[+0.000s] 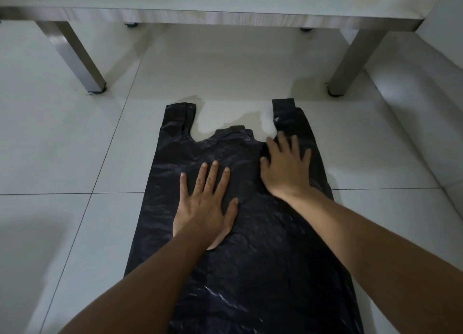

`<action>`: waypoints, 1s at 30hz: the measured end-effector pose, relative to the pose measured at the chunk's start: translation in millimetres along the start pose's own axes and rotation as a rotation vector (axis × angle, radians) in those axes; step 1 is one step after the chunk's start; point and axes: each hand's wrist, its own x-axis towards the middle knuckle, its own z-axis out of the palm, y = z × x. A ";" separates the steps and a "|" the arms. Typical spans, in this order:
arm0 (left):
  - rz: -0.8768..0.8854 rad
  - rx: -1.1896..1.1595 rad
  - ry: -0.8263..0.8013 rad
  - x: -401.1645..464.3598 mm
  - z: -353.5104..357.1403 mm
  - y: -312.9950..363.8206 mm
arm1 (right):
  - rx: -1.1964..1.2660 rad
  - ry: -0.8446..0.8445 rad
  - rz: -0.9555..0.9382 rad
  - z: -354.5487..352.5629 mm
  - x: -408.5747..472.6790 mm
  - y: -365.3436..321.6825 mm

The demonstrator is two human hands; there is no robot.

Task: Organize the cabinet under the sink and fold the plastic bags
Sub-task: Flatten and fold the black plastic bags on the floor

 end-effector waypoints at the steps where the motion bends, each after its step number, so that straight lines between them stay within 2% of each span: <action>1: -0.001 0.005 -0.002 0.2 0.5 -0.1 | -0.009 -0.014 -0.052 4.7 -6.8 -4.2; 4: -0.008 0.006 -0.005 0.7 1.0 0.3 | -0.024 -0.028 -0.067 8.4 -4.4 -0.3; 9: -0.015 -0.002 -0.004 0.4 1.5 -0.7 | -0.033 -0.064 0.147 -5.9 19.7 27.7; 13: -0.021 -0.011 -0.007 1.3 -0.1 0.0 | -0.076 -0.080 0.001 10.4 -12.3 29.7; 17: 0.000 -0.072 -0.020 4.3 -9.0 -4.1 | -0.141 -0.060 0.014 19.3 -14.4 34.4; 21: 0.024 -0.055 0.061 32.7 -20.7 -27.9 | -0.170 -0.050 0.000 22.7 -13.4 35.1; 26: -0.101 -0.060 -0.051 81.8 -16.3 -77.6 | -0.177 -0.040 0.009 23.4 -13.5 35.8; 30: -0.093 -0.035 -0.006 89.7 -12.5 -99.0 | -0.174 -0.041 0.006 24.8 -12.8 36.4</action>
